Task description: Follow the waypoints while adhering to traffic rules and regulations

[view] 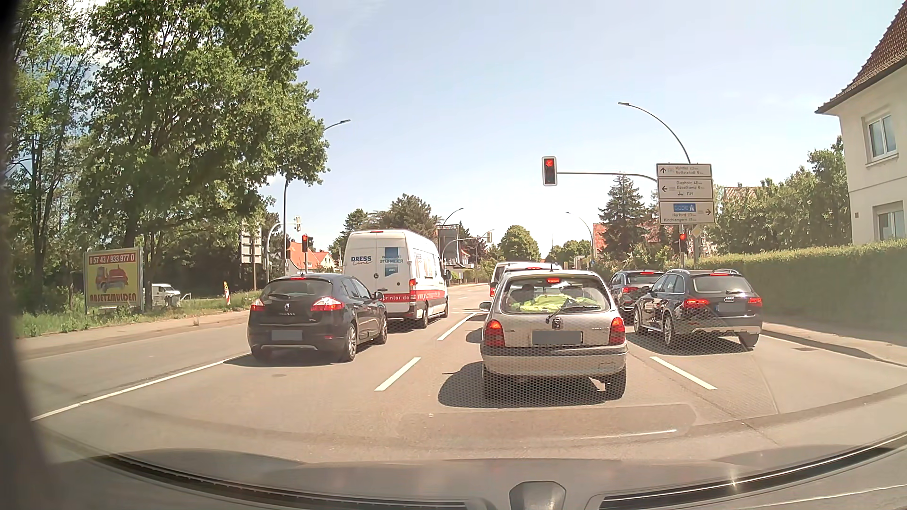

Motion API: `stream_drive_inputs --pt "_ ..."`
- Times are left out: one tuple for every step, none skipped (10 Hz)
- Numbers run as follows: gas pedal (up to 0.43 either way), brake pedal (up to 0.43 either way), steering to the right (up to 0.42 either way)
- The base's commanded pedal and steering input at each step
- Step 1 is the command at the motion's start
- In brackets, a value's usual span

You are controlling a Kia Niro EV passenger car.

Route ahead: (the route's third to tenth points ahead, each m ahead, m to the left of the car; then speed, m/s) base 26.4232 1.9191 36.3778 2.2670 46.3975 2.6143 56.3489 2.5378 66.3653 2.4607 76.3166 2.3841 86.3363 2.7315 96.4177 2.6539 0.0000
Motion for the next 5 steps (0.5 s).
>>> stream_drive_inputs --pt "0.000 0.006 0.021" --pt "0.000 0.006 0.021" --pt "0.000 0.006 0.021" --pt "0.000 0.006 0.021" --pt "0.000 0.006 0.021"
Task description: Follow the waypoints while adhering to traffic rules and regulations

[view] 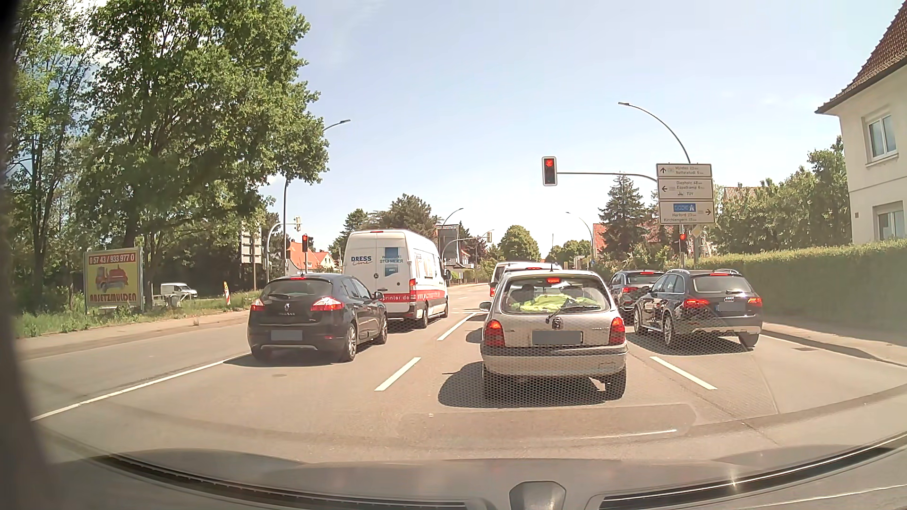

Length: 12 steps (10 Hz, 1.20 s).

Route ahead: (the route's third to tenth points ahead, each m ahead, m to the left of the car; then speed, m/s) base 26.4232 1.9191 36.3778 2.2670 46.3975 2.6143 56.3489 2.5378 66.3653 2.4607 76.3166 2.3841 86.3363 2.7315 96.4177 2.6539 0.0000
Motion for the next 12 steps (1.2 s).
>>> stream_drive_inputs --pt "0.000 0.006 0.021" --pt "0.000 0.006 0.021" --pt "0.000 0.006 0.021" --pt "0.000 0.006 0.021" --pt "0.000 0.006 0.021" --pt "0.000 0.006 0.021" --pt "0.000 0.006 0.021" --pt "0.000 0.006 0.021" --pt "0.000 0.006 0.021" --pt "0.000 0.012 0.021" --pt "0.000 0.006 0.021" --pt "0.000 0.006 0.021"
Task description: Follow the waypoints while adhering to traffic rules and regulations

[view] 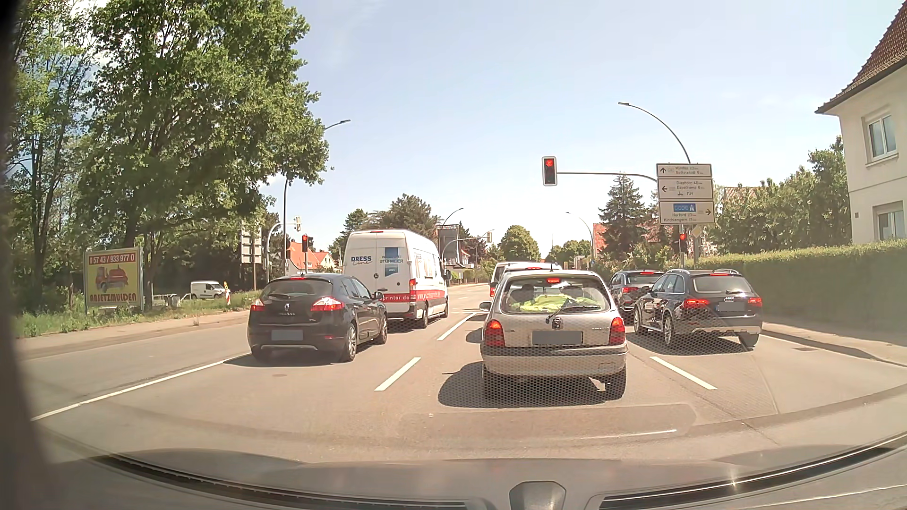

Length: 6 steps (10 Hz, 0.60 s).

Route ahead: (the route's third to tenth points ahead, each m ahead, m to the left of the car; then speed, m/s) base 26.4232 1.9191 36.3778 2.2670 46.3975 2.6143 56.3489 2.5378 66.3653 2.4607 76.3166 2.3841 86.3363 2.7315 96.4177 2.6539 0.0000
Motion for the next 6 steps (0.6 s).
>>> stream_drive_inputs --pt "0.000 0.006 0.021" --pt "0.000 0.006 0.021" --pt "0.000 0.006 0.021" --pt "0.000 0.006 0.021" --pt "0.000 0.006 0.021" --pt "0.000 0.006 0.021"
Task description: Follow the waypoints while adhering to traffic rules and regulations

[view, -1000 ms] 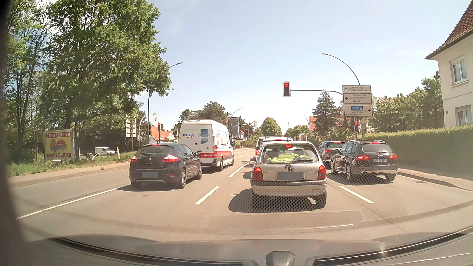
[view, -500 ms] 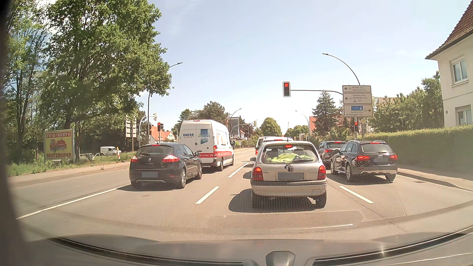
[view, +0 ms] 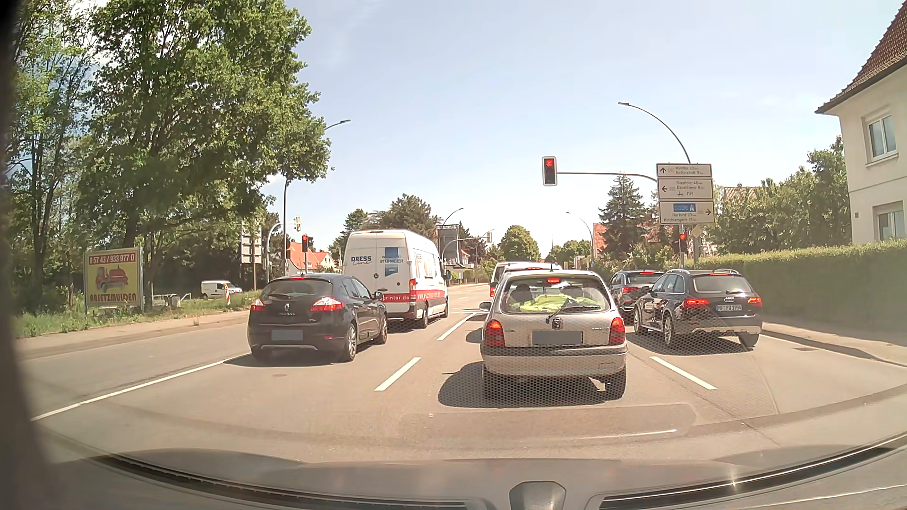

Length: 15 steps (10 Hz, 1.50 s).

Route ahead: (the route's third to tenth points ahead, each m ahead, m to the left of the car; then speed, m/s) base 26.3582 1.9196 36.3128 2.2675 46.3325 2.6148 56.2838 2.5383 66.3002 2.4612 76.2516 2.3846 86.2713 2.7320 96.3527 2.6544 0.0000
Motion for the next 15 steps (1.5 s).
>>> stream_drive_inputs --pt "0.000 0.000 0.021" --pt "0.000 0.006 0.021" --pt "0.000 0.006 0.021" --pt "0.000 0.006 0.021" --pt "0.000 0.006 0.021" --pt "0.000 0.006 0.021" --pt "0.000 0.006 0.021" --pt "0.000 0.006 0.021" --pt "0.000 0.006 0.021" --pt "0.000 0.006 0.021" --pt "0.000 0.006 0.021" --pt "0.000 0.006 0.021" --pt "0.000 0.006 0.021" --pt "0.000 0.006 0.021" --pt "0.000 0.006 0.021"
